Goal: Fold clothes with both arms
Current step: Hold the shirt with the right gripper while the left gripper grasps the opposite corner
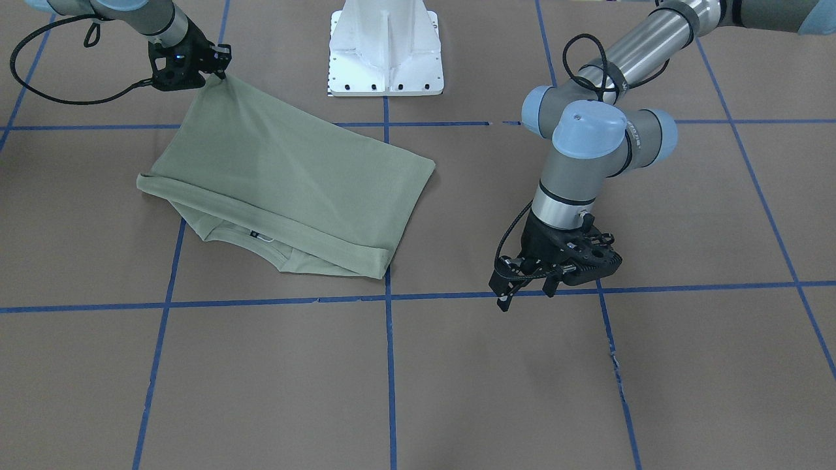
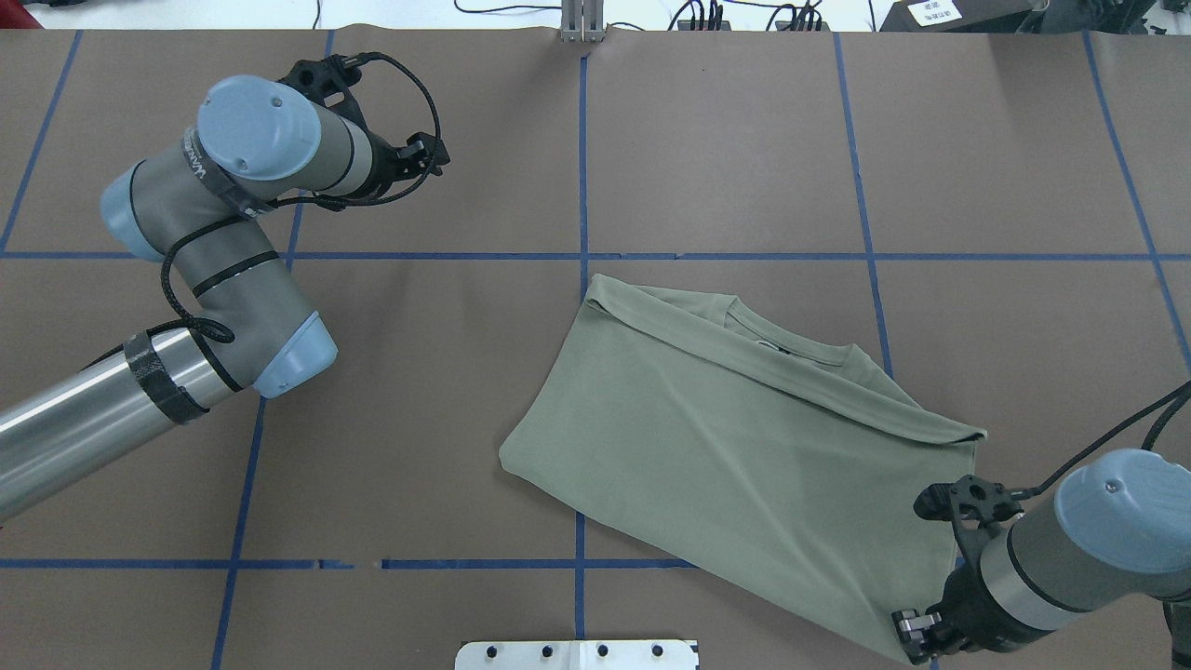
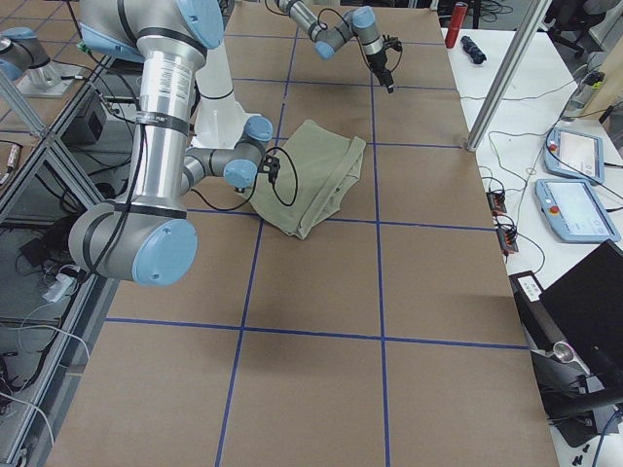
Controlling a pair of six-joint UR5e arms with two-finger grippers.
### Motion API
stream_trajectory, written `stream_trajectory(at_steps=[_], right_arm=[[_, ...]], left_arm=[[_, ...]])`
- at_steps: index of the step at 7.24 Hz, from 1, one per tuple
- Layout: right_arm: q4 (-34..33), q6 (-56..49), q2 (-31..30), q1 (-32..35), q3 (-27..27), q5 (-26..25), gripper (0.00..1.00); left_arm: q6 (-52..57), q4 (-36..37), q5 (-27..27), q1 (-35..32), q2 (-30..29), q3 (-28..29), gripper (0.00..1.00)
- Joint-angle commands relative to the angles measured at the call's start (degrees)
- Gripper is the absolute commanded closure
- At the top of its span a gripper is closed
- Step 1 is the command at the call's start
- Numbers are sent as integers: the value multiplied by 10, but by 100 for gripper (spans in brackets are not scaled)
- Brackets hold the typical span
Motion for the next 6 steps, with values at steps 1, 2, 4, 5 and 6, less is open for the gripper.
stream_trajectory(at_steps=[1, 2, 4, 5, 6], right_arm=[[2, 1, -1, -16, 11, 41, 1], [2, 4, 4, -5, 11, 42, 0], [3, 4, 41, 86, 10, 44, 0], [2, 2, 63, 145, 4, 43, 0], [2, -1, 79, 195, 4, 39, 0]], left_arm=[[-5, -1, 2, 6, 0, -3, 1], [-4, -2, -1, 17, 0, -5, 1], [-4, 1, -27, 59, 6, -44, 1], [-19, 3, -82, 64, 15, -67, 1], [-61, 4, -126, 75, 26, -96, 1]])
